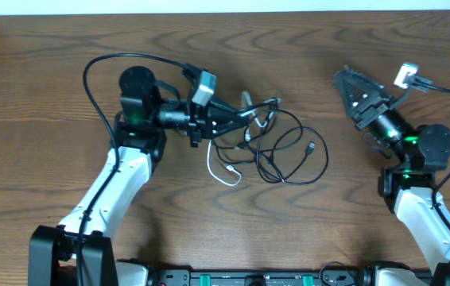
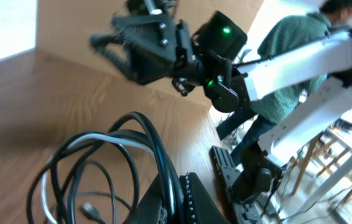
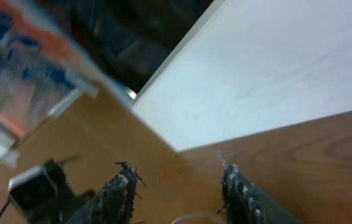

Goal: Untangle cables

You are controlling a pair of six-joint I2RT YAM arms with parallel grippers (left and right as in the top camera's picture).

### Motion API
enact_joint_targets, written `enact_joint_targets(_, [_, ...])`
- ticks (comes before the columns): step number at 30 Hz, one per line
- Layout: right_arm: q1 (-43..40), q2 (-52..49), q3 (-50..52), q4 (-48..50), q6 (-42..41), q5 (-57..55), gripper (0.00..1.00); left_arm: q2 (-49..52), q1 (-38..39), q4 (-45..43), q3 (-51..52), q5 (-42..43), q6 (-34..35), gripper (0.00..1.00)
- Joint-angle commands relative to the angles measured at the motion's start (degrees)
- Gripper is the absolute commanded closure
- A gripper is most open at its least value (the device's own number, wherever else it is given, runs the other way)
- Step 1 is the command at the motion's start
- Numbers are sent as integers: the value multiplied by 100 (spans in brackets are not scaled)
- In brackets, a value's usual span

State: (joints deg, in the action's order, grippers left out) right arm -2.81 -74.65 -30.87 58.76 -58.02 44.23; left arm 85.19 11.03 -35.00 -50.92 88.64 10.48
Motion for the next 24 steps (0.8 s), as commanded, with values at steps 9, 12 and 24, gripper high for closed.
enact_joint_targets(9, [616,13,-31,-1010,579,671,55,48,234,-498,31,72,-1071,92])
enact_joint_targets(12, [752,13,-31,-1012,409,741,52,48,234,-501,31,-11,-1071,92])
enact_joint_targets(24, [1025,13,-31,-1084,2184,1086,36,48,227,-498,31,-380,-1054,92])
